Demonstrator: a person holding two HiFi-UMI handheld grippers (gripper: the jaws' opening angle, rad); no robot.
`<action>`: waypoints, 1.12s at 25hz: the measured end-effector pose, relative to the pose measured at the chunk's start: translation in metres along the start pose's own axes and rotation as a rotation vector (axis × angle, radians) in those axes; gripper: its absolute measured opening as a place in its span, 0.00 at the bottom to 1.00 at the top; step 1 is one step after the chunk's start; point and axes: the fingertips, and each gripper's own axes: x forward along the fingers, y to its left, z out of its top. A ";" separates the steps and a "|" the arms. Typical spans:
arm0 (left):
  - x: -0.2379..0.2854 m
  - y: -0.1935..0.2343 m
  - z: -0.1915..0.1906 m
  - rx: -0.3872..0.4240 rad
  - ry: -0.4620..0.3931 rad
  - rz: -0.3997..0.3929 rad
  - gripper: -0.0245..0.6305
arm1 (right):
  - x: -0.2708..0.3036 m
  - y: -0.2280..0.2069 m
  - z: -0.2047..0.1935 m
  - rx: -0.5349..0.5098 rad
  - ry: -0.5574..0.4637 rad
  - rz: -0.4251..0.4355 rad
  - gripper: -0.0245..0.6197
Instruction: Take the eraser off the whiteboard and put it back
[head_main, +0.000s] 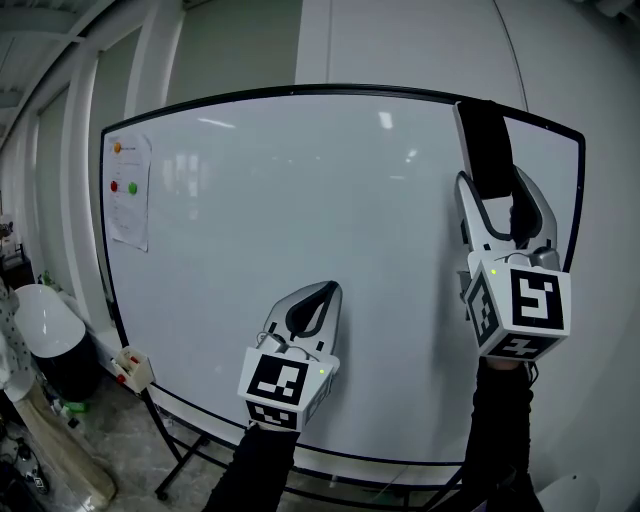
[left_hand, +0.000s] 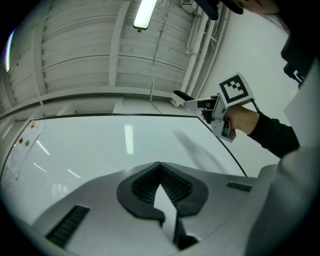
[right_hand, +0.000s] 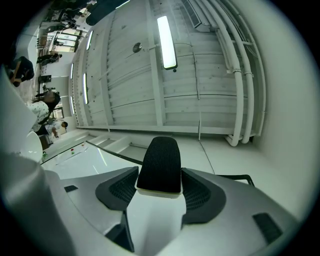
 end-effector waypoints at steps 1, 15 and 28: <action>0.000 -0.001 0.002 -0.007 -0.006 -0.006 0.05 | -0.001 -0.001 0.000 -0.002 0.003 -0.001 0.47; 0.003 -0.020 -0.014 -0.092 0.015 -0.082 0.05 | -0.021 -0.033 -0.004 -0.044 0.072 -0.094 0.47; 0.011 -0.045 -0.020 -0.128 0.020 -0.111 0.05 | -0.047 -0.106 -0.019 -0.083 0.139 -0.211 0.47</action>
